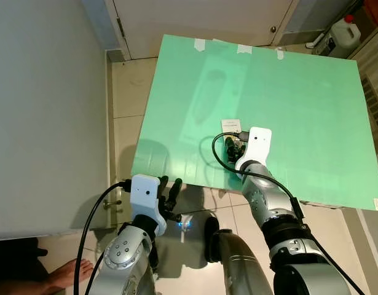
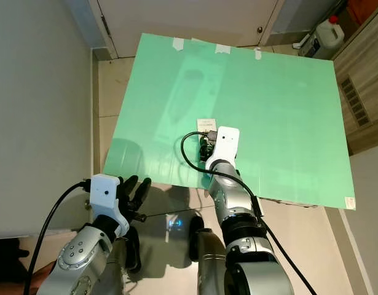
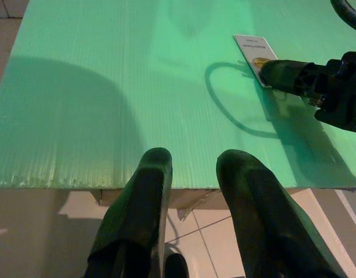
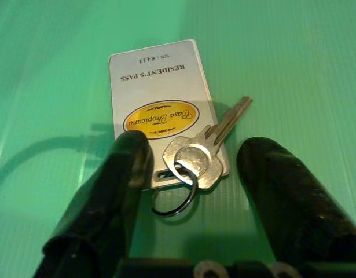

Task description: Hang keys on a hook

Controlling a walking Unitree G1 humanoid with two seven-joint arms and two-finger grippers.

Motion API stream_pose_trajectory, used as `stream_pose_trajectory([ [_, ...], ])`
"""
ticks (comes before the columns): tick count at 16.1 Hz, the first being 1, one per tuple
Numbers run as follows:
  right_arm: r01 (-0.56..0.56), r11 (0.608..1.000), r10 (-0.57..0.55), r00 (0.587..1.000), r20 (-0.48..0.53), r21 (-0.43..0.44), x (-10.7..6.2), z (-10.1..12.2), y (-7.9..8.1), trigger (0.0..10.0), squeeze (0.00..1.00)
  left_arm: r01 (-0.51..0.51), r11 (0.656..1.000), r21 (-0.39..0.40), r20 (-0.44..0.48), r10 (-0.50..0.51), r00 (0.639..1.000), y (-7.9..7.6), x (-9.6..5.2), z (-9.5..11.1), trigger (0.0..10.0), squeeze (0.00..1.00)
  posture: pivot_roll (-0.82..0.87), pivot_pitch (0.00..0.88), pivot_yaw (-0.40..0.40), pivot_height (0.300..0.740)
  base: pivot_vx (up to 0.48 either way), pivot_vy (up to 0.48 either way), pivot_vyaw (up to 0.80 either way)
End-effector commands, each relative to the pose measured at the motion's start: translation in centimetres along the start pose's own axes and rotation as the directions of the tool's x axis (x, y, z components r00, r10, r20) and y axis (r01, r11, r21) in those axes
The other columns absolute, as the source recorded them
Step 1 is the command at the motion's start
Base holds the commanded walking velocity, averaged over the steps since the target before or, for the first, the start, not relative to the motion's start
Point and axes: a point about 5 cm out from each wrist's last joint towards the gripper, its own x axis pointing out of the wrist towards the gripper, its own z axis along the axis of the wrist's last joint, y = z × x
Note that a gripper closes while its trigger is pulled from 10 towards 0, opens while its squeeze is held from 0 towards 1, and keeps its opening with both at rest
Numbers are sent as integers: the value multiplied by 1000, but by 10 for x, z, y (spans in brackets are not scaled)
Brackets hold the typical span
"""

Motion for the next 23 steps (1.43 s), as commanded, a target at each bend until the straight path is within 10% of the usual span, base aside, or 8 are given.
stream_pose_trajectory([
  [1, 28, 999, -25, 996, -87, 32, -3, -18, -6, 0, 0, 3, 1000, -9, -12, -3, 1000, -4, -4, -2, 10000, 0, 88, 417, -33, 740, 0, 0, 0],
  [18, 88, 976, -79, 996, -49, 200, 3, 2, -22, 0, 0, 4, 1000, -8, -7, -5, 1000, -2, 1, -1, 10000, 0, 74, 395, -32, 740, 0, 0, 0],
  [23, 36, 912, -45, 999, 12, 409, 3, 18, -25, 0, 0, 1, 1000, -9, -3, -1, 1000, 0, 2, 0, 10000, 0, 73, 383, -34, 740, 0, 0, 0],
])
